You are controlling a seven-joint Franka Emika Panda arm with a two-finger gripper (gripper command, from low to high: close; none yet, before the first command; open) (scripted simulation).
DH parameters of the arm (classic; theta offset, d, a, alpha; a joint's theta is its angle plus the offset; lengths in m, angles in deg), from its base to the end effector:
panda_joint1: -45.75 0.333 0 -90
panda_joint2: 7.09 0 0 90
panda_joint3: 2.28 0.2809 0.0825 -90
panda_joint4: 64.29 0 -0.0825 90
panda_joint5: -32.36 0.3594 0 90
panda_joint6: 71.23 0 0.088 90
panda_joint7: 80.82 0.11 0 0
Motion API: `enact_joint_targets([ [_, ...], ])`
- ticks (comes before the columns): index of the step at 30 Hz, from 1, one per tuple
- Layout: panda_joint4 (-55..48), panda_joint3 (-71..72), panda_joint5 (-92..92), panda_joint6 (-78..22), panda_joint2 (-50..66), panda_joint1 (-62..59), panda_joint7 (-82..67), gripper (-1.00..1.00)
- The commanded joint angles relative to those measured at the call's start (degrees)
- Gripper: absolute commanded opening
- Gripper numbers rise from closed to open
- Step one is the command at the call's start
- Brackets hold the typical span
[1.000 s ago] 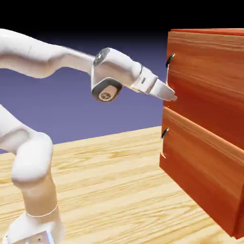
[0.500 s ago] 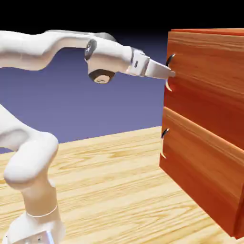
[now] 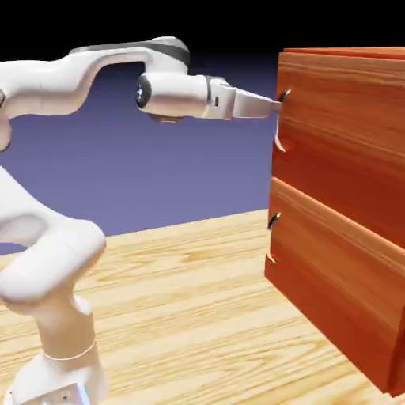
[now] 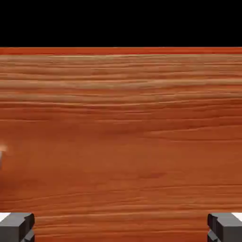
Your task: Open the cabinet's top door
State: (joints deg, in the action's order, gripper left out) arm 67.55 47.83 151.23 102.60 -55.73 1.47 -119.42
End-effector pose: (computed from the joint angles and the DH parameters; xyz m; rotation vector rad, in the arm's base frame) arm 0.3904 0.0631 0.5946 -1.8411 0.8319 -1.7147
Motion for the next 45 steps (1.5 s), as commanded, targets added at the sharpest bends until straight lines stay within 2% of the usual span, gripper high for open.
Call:
enact_joint_targets([
  [1,-0.6,1.1,2.5,0.0,-0.3,-0.9,-1.7,0.0],
  [19,-11.5,19.7,46.8,-0.1,-6.3,-17.7,-31.9,0.0],
  [26,-19.5,25.9,47.1,-0.8,-4.1,-28.2,-31.9,0.0],
  [27,-19.5,25.9,47.1,-0.8,-4.1,-28.2,-31.9,-1.0],
  [45,0.9,0.3,47.2,-9.8,7.1,7.1,-52.2,-1.0],
])
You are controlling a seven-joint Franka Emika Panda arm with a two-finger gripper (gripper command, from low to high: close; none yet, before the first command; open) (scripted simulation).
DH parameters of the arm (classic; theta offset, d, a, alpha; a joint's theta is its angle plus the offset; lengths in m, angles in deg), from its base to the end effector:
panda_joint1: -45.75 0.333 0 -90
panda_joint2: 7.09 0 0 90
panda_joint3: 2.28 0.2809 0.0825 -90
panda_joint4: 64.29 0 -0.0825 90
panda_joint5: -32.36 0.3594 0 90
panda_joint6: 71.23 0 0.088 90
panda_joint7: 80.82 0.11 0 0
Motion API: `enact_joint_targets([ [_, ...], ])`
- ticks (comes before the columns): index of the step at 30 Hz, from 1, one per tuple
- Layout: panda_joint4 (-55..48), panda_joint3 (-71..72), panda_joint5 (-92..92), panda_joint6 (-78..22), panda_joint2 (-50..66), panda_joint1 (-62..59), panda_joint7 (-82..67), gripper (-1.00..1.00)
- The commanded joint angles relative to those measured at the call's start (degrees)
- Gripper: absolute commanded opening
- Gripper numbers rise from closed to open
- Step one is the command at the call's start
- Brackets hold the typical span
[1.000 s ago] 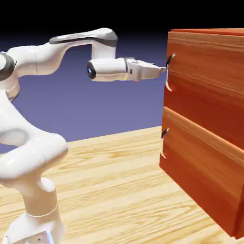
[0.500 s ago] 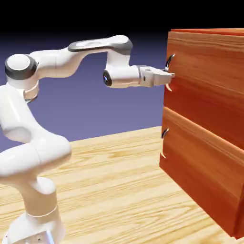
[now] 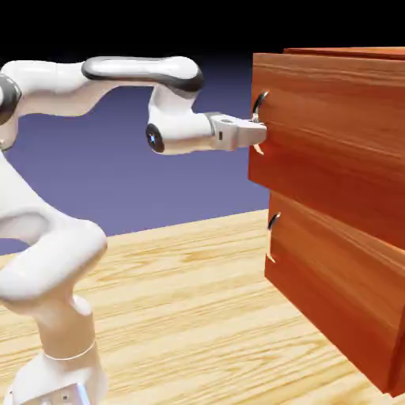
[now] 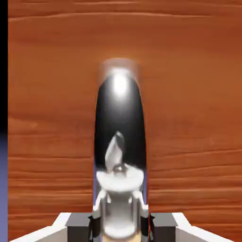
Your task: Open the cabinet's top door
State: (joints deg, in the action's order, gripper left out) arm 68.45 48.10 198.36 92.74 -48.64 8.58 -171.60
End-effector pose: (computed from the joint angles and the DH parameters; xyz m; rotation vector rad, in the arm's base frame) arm 0.4074 0.1275 0.5133 -1.7669 0.5660 -1.6512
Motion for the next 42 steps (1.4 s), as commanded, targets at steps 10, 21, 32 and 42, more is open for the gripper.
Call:
enact_joint_targets([
  [10,6.3,-18.2,-1.1,-0.4,2.3,20.8,-10.0,-1.0],
  [21,20.5,-39.2,-26.0,-1.4,-10.4,43.4,3.4,-1.0],
  [32,30.1,-55.4,-53.5,4.0,-25.8,60.4,18.1,-1.0],
  [42,37.1,-60.2,-78.4,0.1,-36.4,59.7,38.3,-1.0],
])
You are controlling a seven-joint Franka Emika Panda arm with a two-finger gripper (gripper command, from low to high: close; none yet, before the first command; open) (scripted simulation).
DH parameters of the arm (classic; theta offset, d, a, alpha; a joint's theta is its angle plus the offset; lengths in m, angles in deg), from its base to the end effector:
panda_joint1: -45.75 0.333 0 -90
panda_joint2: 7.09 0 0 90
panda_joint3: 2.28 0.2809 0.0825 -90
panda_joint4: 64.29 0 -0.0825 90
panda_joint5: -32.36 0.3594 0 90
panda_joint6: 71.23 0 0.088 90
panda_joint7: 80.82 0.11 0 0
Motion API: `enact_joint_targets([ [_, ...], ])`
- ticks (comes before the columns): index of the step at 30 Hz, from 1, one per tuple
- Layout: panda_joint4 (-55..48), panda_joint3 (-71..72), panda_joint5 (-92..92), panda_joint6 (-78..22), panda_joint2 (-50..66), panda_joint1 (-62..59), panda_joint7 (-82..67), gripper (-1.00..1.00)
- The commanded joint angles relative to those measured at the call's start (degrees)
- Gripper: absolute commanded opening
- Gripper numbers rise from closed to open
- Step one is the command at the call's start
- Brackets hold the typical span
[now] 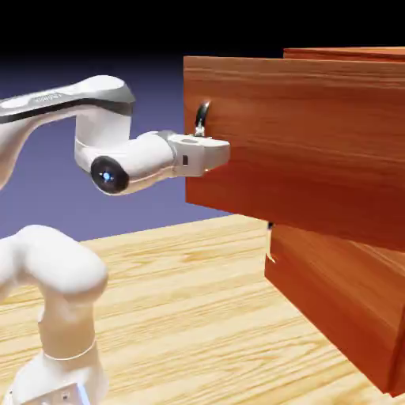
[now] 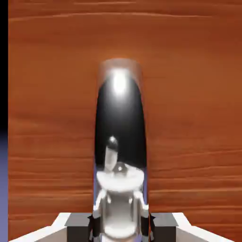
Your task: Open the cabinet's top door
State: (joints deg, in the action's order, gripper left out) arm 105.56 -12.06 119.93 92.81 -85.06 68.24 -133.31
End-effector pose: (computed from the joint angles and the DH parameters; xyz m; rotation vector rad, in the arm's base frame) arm 0.2509 -0.0004 0.5283 -1.7344 0.1262 -1.3173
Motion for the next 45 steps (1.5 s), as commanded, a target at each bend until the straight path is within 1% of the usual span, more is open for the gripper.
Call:
enact_joint_targets([
  [1,0.7,-0.5,-2.4,-1.4,-1.1,-1.1,2.0,-1.0],
  [6,3.4,-5.0,-14.9,-11.9,-6.9,-8.4,10.5,-1.0],
  [11,3.7,-13.0,-26.1,-24.4,-11.0,-15.9,15.0,-1.0],
  [16,1.3,-22.9,-36.1,-36.8,-11.9,-21.3,16.7,-1.0],
  [21,-4.2,-33.3,-45.2,-49.2,-10.1,-23.0,17.0,-1.0],
  [25,-11.3,-41.3,-51.8,-59.1,-7.6,-20.8,16.9,-1.0],
  [31,-23.8,-50.3,-58.6,-72.1,-4.7,-13.3,17.3,-1.0],
  [45,-52.9,-61.4,-65.5,-95.6,-2.7,8.2,20.5,-1.0],
])
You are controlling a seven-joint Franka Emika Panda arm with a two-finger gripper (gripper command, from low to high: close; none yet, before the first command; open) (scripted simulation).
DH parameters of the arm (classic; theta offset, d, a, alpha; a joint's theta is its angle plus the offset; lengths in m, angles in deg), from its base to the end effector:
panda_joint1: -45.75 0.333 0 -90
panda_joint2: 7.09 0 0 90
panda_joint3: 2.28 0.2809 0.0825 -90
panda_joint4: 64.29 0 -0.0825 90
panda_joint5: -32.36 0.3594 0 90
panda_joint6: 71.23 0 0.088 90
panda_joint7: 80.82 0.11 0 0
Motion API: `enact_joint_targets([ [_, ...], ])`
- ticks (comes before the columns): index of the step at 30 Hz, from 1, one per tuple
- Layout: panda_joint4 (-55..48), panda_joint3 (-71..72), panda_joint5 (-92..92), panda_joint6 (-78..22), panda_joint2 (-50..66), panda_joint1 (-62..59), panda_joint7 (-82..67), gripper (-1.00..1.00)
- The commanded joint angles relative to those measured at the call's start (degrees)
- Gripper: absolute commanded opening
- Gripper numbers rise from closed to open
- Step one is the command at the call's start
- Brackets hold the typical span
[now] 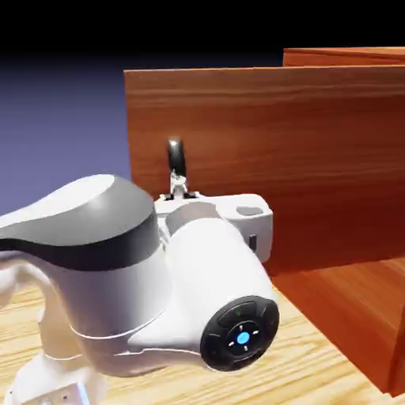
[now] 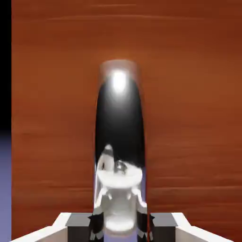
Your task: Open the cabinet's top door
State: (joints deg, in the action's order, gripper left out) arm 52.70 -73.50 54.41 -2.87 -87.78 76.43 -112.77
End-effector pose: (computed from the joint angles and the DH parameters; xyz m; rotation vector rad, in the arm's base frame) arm 0.1681 -0.3440 0.5237 -1.5262 -0.5285 -0.7055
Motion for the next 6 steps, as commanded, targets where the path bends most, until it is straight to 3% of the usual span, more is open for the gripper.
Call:
enact_joint_targets([
  [1,-2.1,-0.5,-0.3,-1.5,0.0,1.6,0.3,-1.0],
  [6,-10.5,-2.2,-0.9,-7.4,-0.1,7.9,1.8,-1.0],
])
